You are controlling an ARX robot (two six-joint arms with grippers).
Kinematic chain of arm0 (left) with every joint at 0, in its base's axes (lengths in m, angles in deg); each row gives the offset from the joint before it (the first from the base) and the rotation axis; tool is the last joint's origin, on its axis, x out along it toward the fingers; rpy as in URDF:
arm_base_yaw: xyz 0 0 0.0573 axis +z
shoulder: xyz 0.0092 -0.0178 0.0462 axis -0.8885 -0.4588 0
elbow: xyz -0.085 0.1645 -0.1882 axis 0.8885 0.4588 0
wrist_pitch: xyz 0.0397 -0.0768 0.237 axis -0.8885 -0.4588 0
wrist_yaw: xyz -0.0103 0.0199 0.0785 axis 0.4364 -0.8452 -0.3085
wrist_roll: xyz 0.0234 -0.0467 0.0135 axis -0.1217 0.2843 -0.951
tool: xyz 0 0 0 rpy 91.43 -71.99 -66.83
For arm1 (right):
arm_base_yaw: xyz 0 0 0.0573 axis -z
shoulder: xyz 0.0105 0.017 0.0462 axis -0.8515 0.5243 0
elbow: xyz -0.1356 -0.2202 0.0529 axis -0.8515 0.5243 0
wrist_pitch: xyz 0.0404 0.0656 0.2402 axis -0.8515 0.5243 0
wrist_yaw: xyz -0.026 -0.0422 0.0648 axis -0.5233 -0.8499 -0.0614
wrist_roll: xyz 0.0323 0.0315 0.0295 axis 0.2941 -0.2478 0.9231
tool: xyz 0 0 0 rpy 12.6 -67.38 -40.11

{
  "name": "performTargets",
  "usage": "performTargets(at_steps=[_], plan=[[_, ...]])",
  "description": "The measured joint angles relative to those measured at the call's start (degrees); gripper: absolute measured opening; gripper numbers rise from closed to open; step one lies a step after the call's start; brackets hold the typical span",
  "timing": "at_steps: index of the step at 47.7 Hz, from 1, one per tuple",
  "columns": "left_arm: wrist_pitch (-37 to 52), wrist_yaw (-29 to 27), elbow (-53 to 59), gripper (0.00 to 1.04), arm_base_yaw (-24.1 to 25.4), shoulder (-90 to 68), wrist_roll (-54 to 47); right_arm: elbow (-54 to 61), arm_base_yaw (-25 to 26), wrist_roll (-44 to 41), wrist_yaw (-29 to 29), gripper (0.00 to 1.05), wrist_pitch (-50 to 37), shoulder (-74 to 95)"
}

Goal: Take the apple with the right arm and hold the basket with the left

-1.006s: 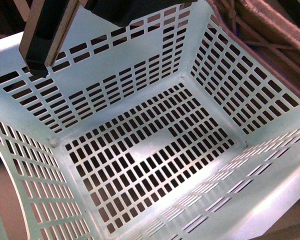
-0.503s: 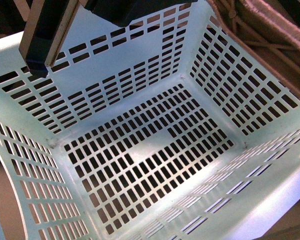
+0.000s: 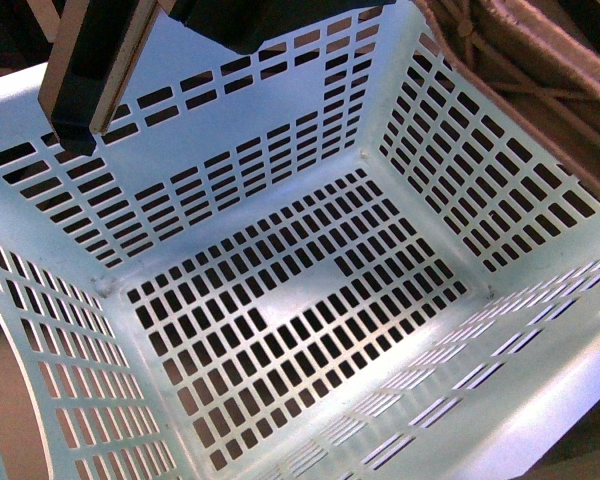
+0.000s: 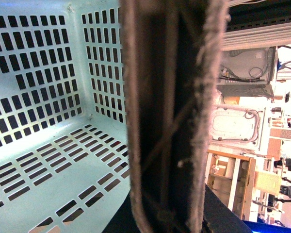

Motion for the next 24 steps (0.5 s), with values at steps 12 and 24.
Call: performTargets(at_steps=[12,24], plan=[[0.0,0.02,0.0,0.07,0.0,0.0,0.0,-5.88,1.36,3.39,1.09,0.96,3.48,2.19],[0.0,0.0,0.0,0.07,0.0,0.0,-0.02,-10.91,1.31,5.79,2.05,0.96,5.55,4.9]])
